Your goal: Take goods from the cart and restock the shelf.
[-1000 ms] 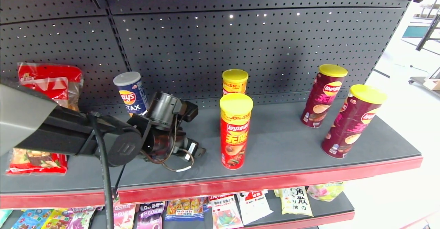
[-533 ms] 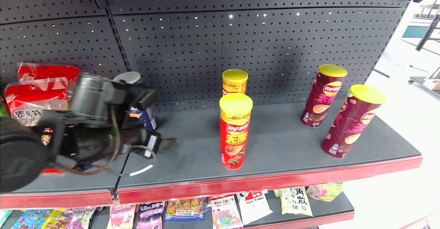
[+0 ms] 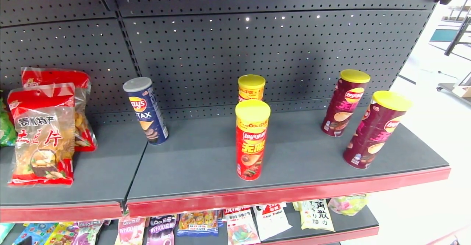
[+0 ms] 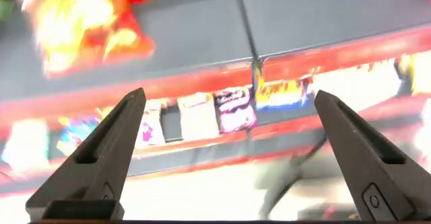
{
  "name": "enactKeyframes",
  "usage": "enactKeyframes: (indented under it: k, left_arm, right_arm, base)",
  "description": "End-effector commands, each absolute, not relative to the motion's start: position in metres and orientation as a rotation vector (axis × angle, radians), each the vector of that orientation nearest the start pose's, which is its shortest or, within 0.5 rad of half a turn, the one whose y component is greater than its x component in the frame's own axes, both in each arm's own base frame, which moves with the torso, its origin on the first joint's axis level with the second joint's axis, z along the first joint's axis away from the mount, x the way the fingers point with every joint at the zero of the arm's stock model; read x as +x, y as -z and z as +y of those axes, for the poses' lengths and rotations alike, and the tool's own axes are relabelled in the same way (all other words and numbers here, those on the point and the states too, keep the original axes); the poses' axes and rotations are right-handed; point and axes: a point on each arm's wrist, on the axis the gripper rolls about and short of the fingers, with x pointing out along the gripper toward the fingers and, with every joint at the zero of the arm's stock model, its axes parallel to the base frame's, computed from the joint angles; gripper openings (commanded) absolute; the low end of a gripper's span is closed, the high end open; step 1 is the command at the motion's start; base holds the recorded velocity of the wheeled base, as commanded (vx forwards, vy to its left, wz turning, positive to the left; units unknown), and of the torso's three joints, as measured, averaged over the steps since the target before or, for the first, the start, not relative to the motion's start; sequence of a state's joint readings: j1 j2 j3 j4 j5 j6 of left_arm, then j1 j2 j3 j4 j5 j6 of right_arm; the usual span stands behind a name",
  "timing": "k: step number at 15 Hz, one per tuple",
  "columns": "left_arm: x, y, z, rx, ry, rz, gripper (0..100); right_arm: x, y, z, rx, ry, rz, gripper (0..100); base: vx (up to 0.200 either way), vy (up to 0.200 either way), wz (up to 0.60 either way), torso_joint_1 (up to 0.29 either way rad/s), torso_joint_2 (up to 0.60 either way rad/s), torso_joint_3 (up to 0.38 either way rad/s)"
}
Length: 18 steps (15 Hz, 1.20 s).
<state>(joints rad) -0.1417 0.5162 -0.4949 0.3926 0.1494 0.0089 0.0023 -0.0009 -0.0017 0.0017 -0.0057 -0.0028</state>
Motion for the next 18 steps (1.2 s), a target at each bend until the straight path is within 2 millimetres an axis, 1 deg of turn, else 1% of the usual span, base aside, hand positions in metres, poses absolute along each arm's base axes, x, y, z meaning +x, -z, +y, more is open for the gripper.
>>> enactKeyframes:
  k: [1,2,3,4,7,8,9,10,11,13,14,15,16,18]
  left_arm:
    - [-0.028,-0.128,0.003,-0.05,-0.11,0.174,100]
    - [-0.036,-0.112,0.004,-0.035,-0.128,0.148,100]
    - [-0.041,-0.093,0.004,0.001,-0.206,0.176,100]
    - [-0.042,-0.091,0.006,0.01,-0.301,0.2,100]
    - [-0.039,-0.092,0.006,-0.015,-0.335,0.221,100]
    - [-0.039,-0.09,0.006,-0.07,-0.315,0.175,100]
    - [-0.039,-0.089,0.006,-0.078,-0.301,0.157,100]
    - [-0.034,-0.089,0.005,-0.089,-0.209,0.065,100]
    - [-0.032,-0.085,0.004,-0.056,-0.199,0.073,100]
    - [-0.032,-0.085,0.004,0.023,-0.196,0.083,100]
    - [-0.031,-0.084,0.005,0.017,-0.245,0.067,100]
    - [-0.026,-0.08,0.006,-0.042,-0.296,0.006,100]
    - [-0.024,-0.081,0.006,-0.046,-0.29,-0.057,100]
    - [-0.023,-0.08,0.003,0.001,-0.115,-0.041,100]
  right_arm:
    - [-0.023,-0.075,0.0,-0.003,0.003,0.002,100]
    - [-0.023,-0.076,0.0,-0.003,0.003,0.0,100]
    - [-0.023,-0.076,0.0,-0.003,0.003,0.0,100]
    - [-0.023,-0.076,0.0,-0.003,0.003,0.0,100]
    - [-0.023,-0.076,0.0,-0.003,0.003,0.0,100]
    - [-0.023,-0.075,0.0,-0.003,0.003,0.002,100]
    - [-0.023,-0.076,0.0,-0.003,0.003,0.0,100]
    - [-0.023,-0.076,0.0,-0.003,0.003,0.0,100]
    - [-0.023,-0.076,0.0,-0.003,0.003,0.0,100]
    - [-0.023,-0.076,0.0,-0.003,0.003,0.0,100]
    - [-0.023,-0.075,0.0,-0.003,0.002,0.002,100]
    - [-0.023,-0.076,0.0,-0.005,0.003,0.002,100]
    - [-0.023,-0.075,0.0,-0.005,0.003,0.003,100]
    - [-0.023,-0.076,0.0,-0.003,0.003,0.0,100]
  base:
    - [0.0,0.0,0.0,0.0,0.0,0.0]
    - [0.0,0.0,0.0,0.0,0.0,0.0]
    - [0.0,0.0,0.0,0.0,0.0,0.0]
    - [0.0,0.0,0.0,0.0,0.0,0.0]
    - [0.0,0.0,0.0,0.0,0.0,0.0]
    - [0.0,0.0,0.0,0.0,0.0,0.0]
    - [0.0,0.0,0.0,0.0,0.0,0.0]
    - [0.0,0.0,0.0,0.0,0.0,0.0]
    - [0.0,0.0,0.0,0.0,0.0,0.0]
    - [0.0,0.0,0.0,0.0,0.0,0.0]
    - [0.0,0.0,0.0,0.0,0.0,0.0]
    - [0.0,0.0,0.0,0.0,0.0,0.0]
    - [0.0,0.0,0.0,0.0,0.0,0.0]
    - [0.0,0.0,0.0,0.0,0.0,0.0]
